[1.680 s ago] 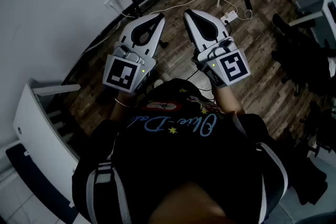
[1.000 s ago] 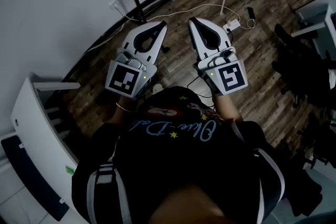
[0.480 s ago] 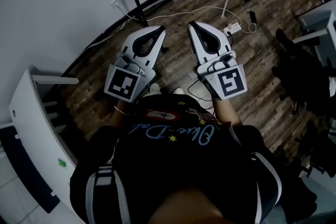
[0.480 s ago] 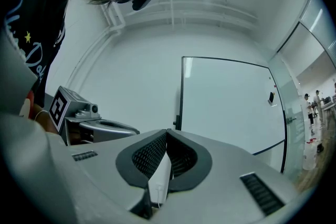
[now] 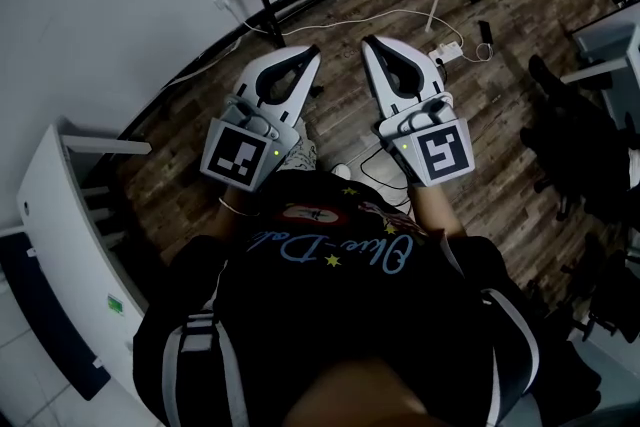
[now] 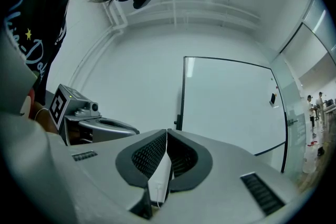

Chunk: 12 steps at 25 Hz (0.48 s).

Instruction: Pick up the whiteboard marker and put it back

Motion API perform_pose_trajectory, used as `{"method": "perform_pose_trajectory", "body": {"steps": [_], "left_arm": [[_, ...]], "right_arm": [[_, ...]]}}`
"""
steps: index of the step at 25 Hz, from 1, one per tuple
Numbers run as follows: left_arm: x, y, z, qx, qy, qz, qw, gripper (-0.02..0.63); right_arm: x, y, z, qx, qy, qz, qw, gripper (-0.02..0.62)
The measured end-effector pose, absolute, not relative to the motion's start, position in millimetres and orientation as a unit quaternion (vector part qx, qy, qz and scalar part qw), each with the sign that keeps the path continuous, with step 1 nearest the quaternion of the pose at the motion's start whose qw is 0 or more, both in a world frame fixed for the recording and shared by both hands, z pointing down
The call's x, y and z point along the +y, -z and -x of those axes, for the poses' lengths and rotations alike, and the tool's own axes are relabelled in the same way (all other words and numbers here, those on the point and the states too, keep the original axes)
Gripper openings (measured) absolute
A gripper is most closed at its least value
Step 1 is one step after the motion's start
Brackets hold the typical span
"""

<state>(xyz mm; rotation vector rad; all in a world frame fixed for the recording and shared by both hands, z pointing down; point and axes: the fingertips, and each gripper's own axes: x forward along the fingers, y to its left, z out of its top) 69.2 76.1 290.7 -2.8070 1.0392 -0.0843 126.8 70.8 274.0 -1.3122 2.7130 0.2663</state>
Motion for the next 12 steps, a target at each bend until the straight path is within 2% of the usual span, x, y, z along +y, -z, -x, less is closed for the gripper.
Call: {"method": "perform_pose_trajectory", "body": {"steps": [12], "left_arm": [[48.3, -291.1, -55.8, 0.356, 0.023, 0.931, 0.075, 0.015]], "right_arm": [[42.1, -270.6, -109.2, 0.903, -0.099, 0.414, 0.053, 0.034]]}}
